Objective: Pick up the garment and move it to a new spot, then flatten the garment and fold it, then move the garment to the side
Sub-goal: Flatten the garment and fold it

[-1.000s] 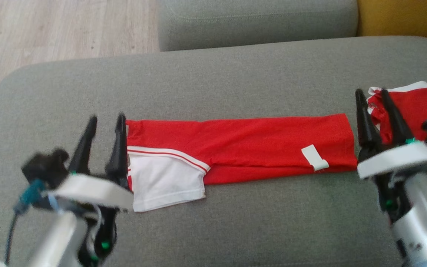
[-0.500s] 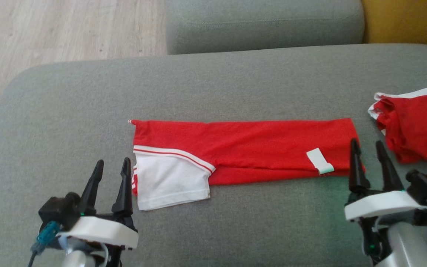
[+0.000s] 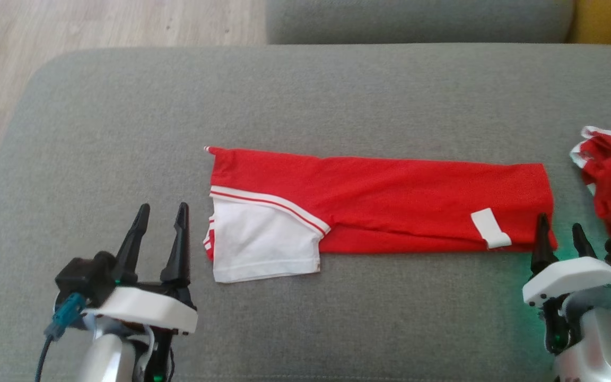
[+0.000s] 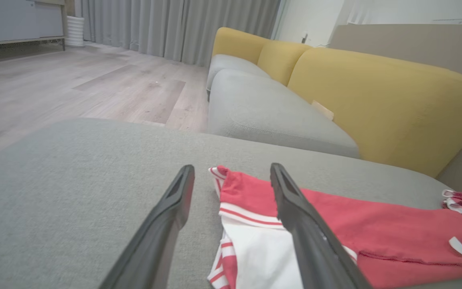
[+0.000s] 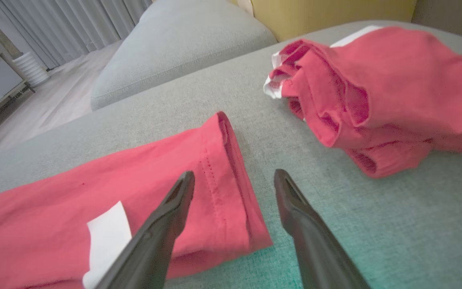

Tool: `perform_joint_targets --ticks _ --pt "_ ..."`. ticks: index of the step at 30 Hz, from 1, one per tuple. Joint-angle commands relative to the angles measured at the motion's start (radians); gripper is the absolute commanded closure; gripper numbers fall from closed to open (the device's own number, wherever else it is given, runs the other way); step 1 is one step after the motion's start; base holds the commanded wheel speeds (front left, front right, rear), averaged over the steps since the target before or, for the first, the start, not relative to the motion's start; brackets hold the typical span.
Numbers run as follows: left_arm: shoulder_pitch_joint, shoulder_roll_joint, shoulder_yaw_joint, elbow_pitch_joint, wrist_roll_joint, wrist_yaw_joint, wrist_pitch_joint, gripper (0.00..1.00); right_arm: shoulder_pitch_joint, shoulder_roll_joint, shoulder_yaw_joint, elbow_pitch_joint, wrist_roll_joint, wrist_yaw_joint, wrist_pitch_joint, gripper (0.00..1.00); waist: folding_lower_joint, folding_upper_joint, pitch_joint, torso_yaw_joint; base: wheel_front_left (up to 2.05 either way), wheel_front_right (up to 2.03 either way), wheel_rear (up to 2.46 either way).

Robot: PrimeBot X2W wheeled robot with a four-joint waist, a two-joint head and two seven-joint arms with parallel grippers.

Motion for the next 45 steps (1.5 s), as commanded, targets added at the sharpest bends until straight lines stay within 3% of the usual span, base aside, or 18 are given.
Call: perform_joint_targets --ticks 1,10,15,16,17,27,32,36,45 --pt "-0.046 0.002 0.043 -0.024 0.012 -0.002 -0.006 0.0 -0.037 -0.003 0.013 -0.008 -0.007 -0.001 0.002 0.0 0.0 0.0 0.012 0.011 0.0 0.0 0.0" --pt "-0.07 -0.005 0.046 -0.019 0.011 -0.014 -0.006 0.0 -0.111 -0.002 -0.083 0.162 -0.083 -0.001 0.026 0.0 0.0 0.0 0.053 0.037 0.0 0.0 0.0" --pt "-0.078 -0.007 0.041 -0.017 0.016 -0.016 -0.006 0.0 -0.146 -0.002 -0.056 0.25 -0.049 -0.001 0.019 0.0 0.0 0.0 0.063 0.036 0.0 0.0 0.0" --pt "-0.078 -0.007 0.04 -0.016 0.015 -0.017 -0.006 0.0 -0.15 -0.002 -0.045 0.264 -0.04 -0.001 0.016 0.56 0.0 0.0 0.063 0.035 0.0 0.0 0.0" --pt "-0.078 -0.007 0.04 -0.015 0.014 -0.017 -0.006 0.0 -0.153 -0.002 -0.036 0.276 -0.034 -0.001 0.011 1.0 0.0 0.0 0.061 0.033 0.0 0.0 0.0" --pt "-0.058 -0.007 0.041 0.001 0.007 -0.018 -0.006 0.0 -0.153 -0.034 -0.046 0.303 -0.065 -0.001 -0.063 1.0 0.0 0.0 -0.007 0.006 0.0 0.0 0.0" --pt "-0.04 -0.007 0.024 0.006 -0.002 -0.018 -0.006 0.0 -0.142 -0.075 -0.136 0.282 -0.131 -0.001 -0.095 1.0 0.0 0.0 -0.049 0.002 0.0 0.0 0.0" --pt "-0.025 -0.007 0.014 0.006 -0.011 -0.015 -0.006 0.0 -0.142 -0.062 -0.191 0.25 -0.168 -0.001 -0.101 1.0 0.0 0.0 -0.085 0.014 0.0 0.0 0.0" --pt "0.017 -0.007 0.024 0.001 -0.013 -0.012 -0.006 0.0 -0.187 -0.003 -0.009 0.17 -0.048 -0.001 -0.063 1.0 0.0 0.0 -0.131 0.049 0.0 0.0 0.0"
